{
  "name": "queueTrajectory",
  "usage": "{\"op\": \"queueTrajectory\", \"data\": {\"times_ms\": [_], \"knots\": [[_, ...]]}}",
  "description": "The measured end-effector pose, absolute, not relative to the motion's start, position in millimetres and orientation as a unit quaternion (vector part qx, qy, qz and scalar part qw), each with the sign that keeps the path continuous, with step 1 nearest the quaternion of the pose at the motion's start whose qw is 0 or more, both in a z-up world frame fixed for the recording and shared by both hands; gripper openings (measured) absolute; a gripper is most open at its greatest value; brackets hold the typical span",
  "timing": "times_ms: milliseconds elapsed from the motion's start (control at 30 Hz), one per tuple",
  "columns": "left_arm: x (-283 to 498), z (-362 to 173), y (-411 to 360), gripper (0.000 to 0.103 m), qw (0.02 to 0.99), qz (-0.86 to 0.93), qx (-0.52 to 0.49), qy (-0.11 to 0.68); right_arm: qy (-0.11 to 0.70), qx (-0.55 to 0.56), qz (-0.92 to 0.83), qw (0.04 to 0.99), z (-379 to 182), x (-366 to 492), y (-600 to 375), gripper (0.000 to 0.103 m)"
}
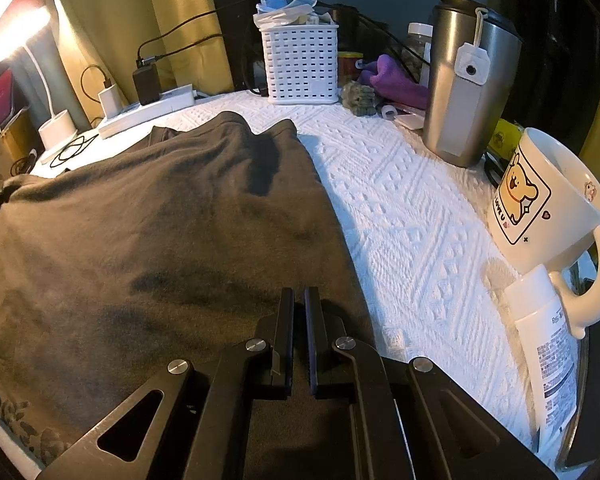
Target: Fold small clothes
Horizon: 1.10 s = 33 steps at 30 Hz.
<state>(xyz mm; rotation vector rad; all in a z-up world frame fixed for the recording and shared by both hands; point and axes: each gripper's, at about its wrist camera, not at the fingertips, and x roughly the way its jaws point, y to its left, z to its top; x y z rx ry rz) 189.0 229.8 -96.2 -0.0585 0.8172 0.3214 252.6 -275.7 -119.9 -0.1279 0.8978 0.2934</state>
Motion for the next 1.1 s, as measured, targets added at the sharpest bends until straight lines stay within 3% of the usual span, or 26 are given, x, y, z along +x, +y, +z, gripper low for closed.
{"op": "queueTrajectory", "data": {"times_ms": [100,167,233,267,667,933,1000,1100], "knots": [[187,-94,230,0.012,0.898,0.154,-0.042,0.409,0.431,-0.063,0.135,0.89,-120,252,-276,0.006],[178,-86,228,0.022,0.901,0.158,-0.045,0.402,0.431,-0.067,0.127,0.891,-119,249,-277,0.006],[166,-78,223,0.04,0.905,0.156,-0.049,0.394,0.432,-0.067,0.122,0.891,-118,246,-278,0.006],[158,-73,221,0.041,0.907,0.15,-0.06,0.388,0.431,-0.067,0.12,0.892,-118,244,-280,0.006],[86,-85,119,0.042,0.881,-0.037,-0.153,0.447,0.444,-0.119,0.073,0.885,-115,209,-294,0.006],[68,-105,104,0.042,0.881,-0.023,-0.12,0.456,0.427,-0.119,0.045,0.895,-115,196,-306,0.006],[67,-105,100,0.042,0.884,-0.014,-0.109,0.455,0.425,-0.116,0.037,0.897,-115,195,-310,0.013],[65,-106,95,0.042,0.889,-0.006,-0.093,0.448,0.42,-0.105,0.012,0.901,-114,193,-322,0.049]]}}
